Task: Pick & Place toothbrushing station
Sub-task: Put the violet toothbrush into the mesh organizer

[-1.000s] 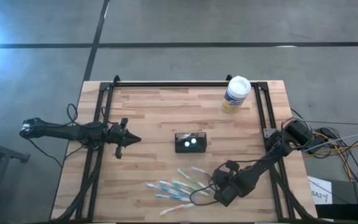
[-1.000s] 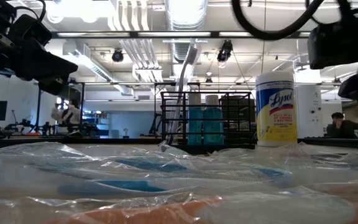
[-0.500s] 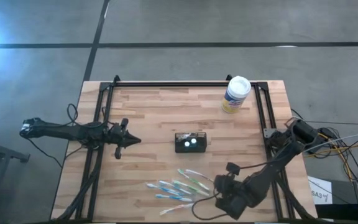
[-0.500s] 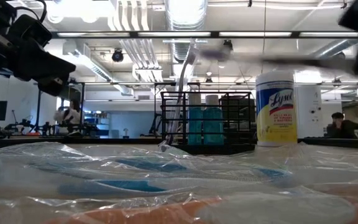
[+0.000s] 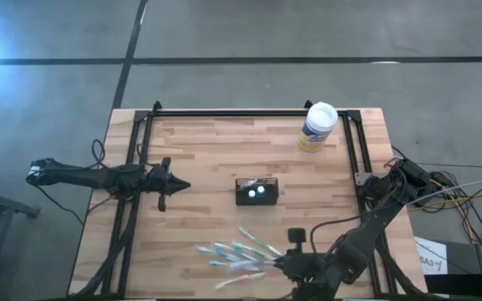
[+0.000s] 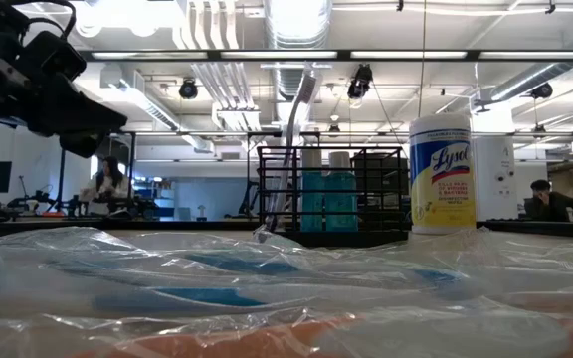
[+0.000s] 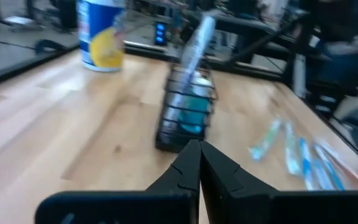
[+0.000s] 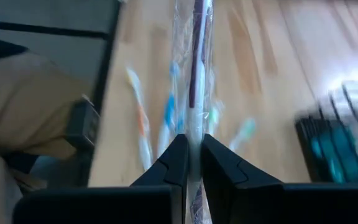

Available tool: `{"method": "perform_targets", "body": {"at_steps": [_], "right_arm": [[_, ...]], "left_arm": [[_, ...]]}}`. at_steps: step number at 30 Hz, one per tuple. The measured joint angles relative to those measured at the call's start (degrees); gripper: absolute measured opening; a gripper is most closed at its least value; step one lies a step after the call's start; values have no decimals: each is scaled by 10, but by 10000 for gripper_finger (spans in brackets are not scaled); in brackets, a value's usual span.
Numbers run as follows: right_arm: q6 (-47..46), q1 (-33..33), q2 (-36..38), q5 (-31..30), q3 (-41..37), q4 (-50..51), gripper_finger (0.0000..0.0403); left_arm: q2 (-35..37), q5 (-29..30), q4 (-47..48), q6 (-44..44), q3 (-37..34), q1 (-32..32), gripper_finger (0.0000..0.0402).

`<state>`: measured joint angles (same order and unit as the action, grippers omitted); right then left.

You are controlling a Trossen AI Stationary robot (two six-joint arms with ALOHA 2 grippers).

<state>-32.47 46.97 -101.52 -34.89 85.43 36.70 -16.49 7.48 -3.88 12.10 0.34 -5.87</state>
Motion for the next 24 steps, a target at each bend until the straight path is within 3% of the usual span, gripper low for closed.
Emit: {"method": "perform_targets", "body": {"at_steps": [8,13,17,21,24], "right_arm": [[263,-33,18,7,-18,-219,23],[315,-90,18,164,-31,-278,23],[366,-133,16,221,-84,-381,23],[385,-172,8,295,-186,-571,23],[388,-194,9,304,-256,-656,23]], "left_arm": [[0,14,-17,-31,0,0,8],[-1,27,-26,-35,0,0,9],[-1,-10,-25,-34,0,-1,9],[-2,-31,-19,-34,0,-1,9],[-2,-35,-17,-26,0,-1,8]]}}
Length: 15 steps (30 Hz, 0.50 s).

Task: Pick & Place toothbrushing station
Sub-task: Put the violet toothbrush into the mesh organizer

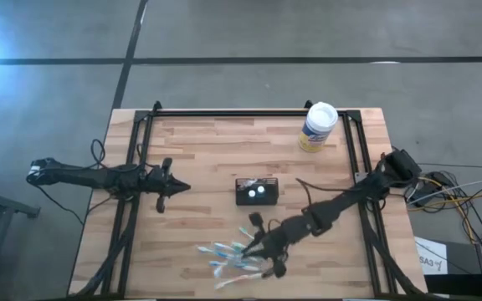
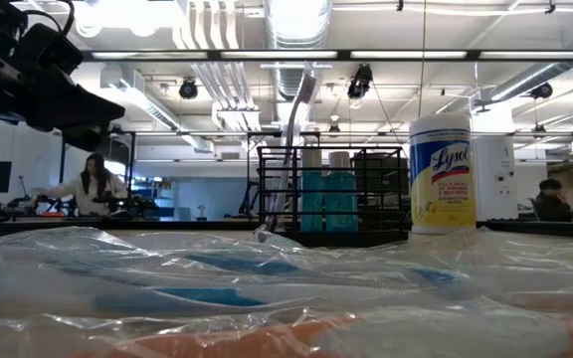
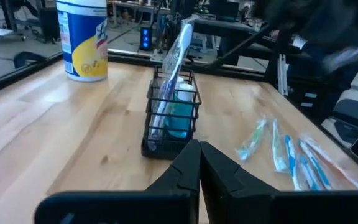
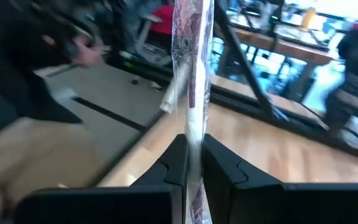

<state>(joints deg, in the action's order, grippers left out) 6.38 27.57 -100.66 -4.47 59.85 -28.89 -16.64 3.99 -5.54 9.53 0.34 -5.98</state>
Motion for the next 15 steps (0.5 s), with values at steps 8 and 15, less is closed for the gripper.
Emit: {"method": "perform_targets", "body": {"at_steps": [8,15], "right_arm": [[59,-40,87,-42,-129,-125,23],[16,-49,194,-14,-243,-156,23]], "left_arm": [[1,-24,-70,-15,0,0,6],[0,40,-99,-23,0,0,5]]}}
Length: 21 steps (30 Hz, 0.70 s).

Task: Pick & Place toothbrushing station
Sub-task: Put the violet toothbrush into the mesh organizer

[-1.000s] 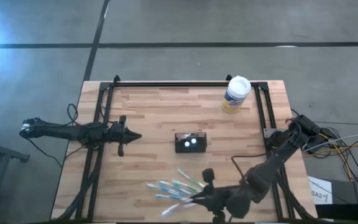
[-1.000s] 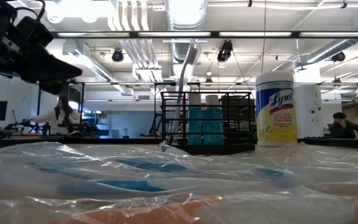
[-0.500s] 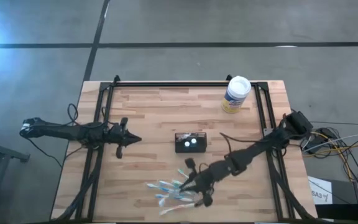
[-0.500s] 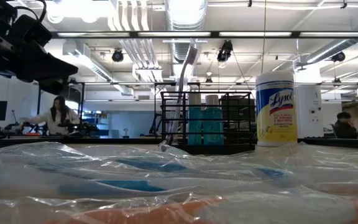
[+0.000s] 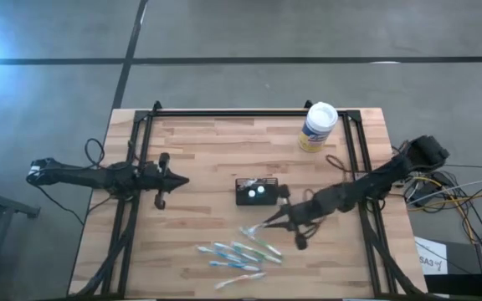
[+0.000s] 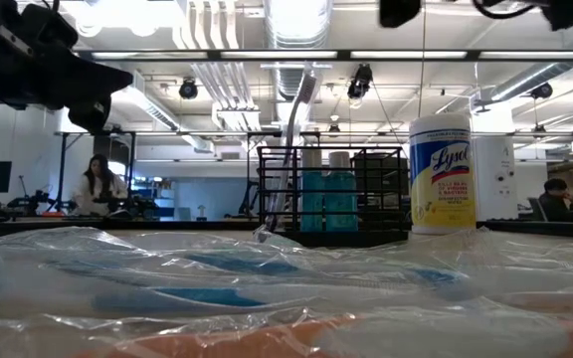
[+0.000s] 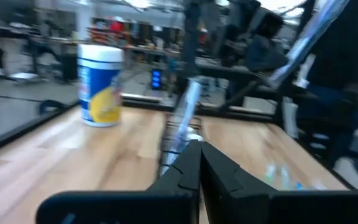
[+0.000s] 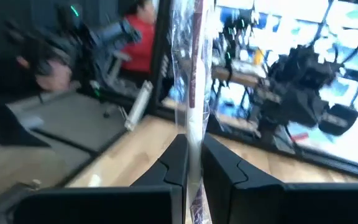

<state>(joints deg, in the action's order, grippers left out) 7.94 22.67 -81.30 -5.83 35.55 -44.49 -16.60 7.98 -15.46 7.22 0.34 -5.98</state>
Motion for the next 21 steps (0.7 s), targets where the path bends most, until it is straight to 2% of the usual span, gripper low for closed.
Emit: {"method": "perform_targets", "body": {"at_steps": [4,9,13,15,21], "right_arm": [[-2,-1,43,-2,-70,-78,23],[-14,-8,72,-1,-134,-169,23],[-20,-16,80,-5,-151,-192,23],[-20,-18,80,-3,-151,-193,23],[-14,-28,65,-19,-139,-190,23]], "left_arm": [[0,53,-21,3,0,0,6],[-1,46,-87,-11,2,0,17],[-7,42,-86,8,31,0,9],[-17,22,-83,2,49,-1,4],[-103,5,-81,-14,114,-2,13]]}}
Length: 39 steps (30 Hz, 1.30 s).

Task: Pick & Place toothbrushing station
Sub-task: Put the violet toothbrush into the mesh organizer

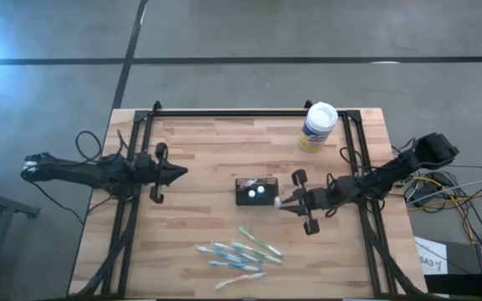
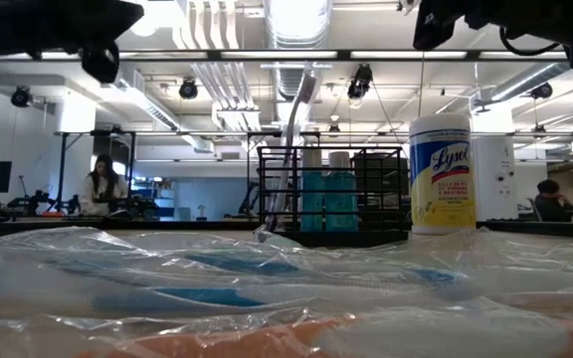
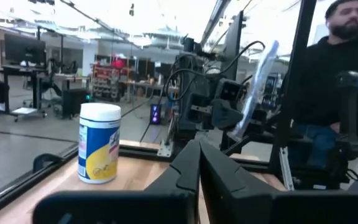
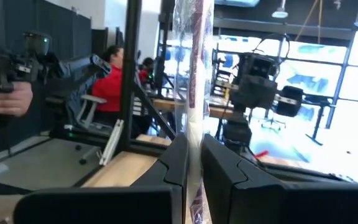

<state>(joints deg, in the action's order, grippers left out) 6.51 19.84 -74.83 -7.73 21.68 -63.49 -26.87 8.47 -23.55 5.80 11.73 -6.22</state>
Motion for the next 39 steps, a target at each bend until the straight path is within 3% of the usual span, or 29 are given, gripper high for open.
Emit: {"method": "perform_targets", "body": {"at_steps": [11,16,24,30,39], "right_arm": [[-40,-28,-62,-30,23,2,23],[-47,-30,-73,-55,23,0,23],[-48,-30,-77,-88,23,1,23],[-48,-30,-78,-90,25,1,23],[-47,-30,-78,-90,25,3,23]], "left_arm": [[-241,30,10,-15,164,-5,60],[-321,23,0,-61,233,-12,113],[-433,-39,-18,-63,336,-15,198],[-504,-46,-90,-62,373,-14,207],[-567,-45,-93,-53,427,-14,207]]}}
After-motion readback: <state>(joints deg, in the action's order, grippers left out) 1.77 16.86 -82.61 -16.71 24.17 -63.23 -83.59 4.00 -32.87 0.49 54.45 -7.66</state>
